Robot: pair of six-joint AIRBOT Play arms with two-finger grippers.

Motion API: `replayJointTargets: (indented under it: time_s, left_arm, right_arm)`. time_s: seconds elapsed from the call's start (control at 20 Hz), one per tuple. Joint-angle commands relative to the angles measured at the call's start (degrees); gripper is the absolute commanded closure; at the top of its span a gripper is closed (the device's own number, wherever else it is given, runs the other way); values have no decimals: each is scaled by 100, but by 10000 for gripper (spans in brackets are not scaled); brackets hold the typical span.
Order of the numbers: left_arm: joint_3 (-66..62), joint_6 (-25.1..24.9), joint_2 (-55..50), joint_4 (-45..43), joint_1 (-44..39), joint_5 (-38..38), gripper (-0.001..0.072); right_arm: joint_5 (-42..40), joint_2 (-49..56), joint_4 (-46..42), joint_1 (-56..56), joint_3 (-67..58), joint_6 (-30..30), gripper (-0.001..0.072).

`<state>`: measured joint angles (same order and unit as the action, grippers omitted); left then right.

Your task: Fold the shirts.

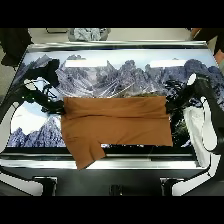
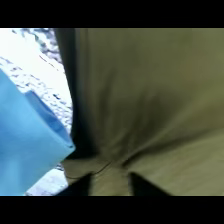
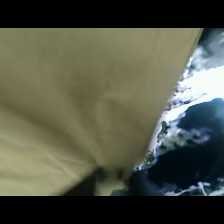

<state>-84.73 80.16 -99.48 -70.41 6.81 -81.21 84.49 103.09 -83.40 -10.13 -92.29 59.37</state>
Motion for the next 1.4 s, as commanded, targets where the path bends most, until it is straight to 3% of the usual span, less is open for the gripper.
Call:
replayJointTargets:
  time_s: [0.0, 0.15, 0.25, 0.5, 0.65, 1.05, 1.35]
  left_arm:
    - [-153, -2, -7, 50, 94, -356, 202]
    - [-332, -24, 210, 55, 365, -988, 202]
    - [72, -76, 640, 162, 505, -1003, 202]
    - [3097, -671, 2243, 905, 599, 201, 202]
    - [4148, -861, 2787, 1196, 597, 417, 202]
    - [5147, -970, 2966, 1346, 595, 612, 203]
    - [5482, -968, 2966, 1523, 284, 1261, 217]
  right_arm:
    - [378, -140, 79, -46, 52, -240, 157]
    - [1152, -643, 144, -538, 55, -367, 158]
    - [1495, -1036, 330, -944, 245, -365, 161]
    - [511, -2524, 407, -1217, 2446, -380, 165]
    - [387, -2999, 691, -1217, 3126, -612, 165]
    - [114, -3410, 577, -1217, 3639, -713, 164]
    - [-142, -3410, 328, -1217, 3945, -601, 154]
